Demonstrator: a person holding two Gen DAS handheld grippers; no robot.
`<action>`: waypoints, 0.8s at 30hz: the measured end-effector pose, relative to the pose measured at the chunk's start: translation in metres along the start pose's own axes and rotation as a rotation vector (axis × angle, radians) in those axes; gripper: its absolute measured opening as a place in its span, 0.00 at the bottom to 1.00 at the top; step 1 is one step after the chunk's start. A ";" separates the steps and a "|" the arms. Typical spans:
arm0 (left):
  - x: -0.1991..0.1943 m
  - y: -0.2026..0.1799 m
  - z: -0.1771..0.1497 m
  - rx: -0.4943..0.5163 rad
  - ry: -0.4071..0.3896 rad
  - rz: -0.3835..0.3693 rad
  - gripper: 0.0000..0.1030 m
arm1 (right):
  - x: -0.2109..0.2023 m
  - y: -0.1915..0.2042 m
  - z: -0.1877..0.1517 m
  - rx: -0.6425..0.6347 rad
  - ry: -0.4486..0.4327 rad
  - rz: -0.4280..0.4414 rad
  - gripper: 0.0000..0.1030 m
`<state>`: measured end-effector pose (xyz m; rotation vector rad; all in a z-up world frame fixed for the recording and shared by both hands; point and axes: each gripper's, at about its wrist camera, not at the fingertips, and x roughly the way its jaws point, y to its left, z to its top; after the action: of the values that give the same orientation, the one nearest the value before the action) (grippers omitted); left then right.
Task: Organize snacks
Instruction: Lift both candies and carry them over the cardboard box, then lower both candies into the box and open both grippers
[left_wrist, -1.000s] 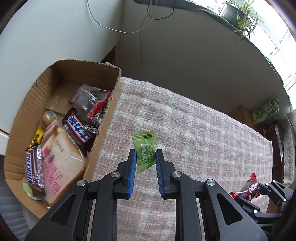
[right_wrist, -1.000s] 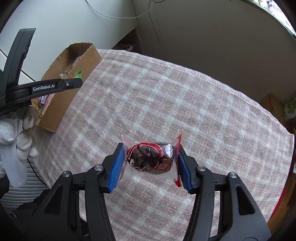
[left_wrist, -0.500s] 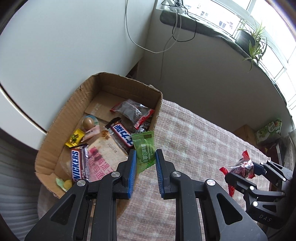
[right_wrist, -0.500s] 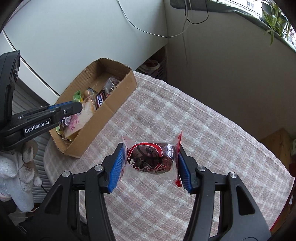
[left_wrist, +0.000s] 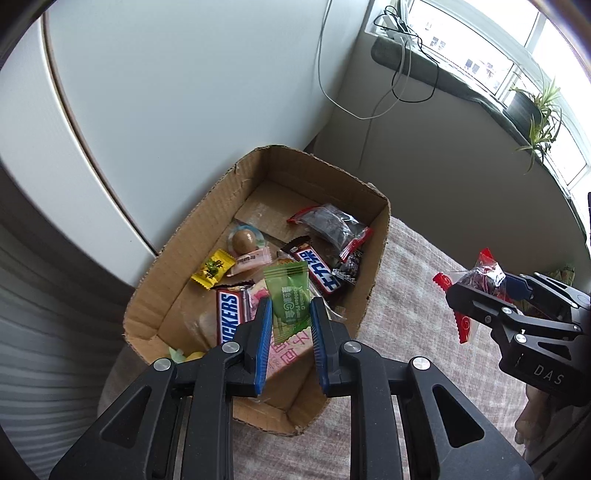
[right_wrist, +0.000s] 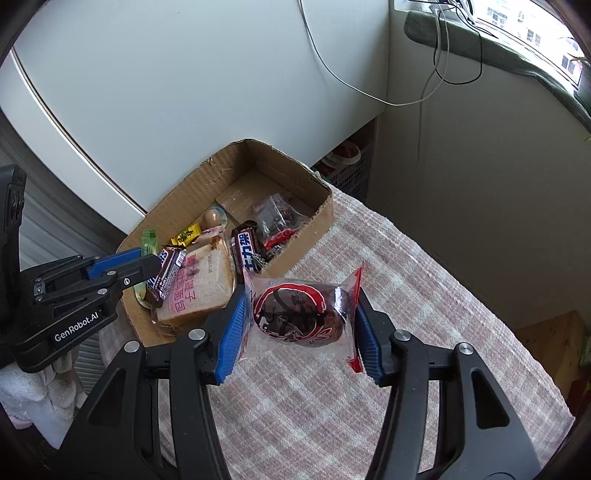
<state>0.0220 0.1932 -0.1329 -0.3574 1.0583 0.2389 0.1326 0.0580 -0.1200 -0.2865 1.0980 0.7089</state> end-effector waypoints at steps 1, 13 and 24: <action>0.001 0.003 0.001 -0.005 0.001 0.004 0.18 | 0.001 0.003 0.004 -0.004 -0.001 0.004 0.55; 0.010 0.021 0.014 -0.020 0.002 0.034 0.18 | 0.037 0.035 0.044 -0.035 0.024 0.041 0.56; 0.014 0.031 0.020 -0.029 -0.001 0.046 0.19 | 0.057 0.037 0.051 -0.031 0.061 0.047 0.57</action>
<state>0.0335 0.2301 -0.1413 -0.3593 1.0636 0.2956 0.1601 0.1354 -0.1433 -0.3114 1.1561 0.7635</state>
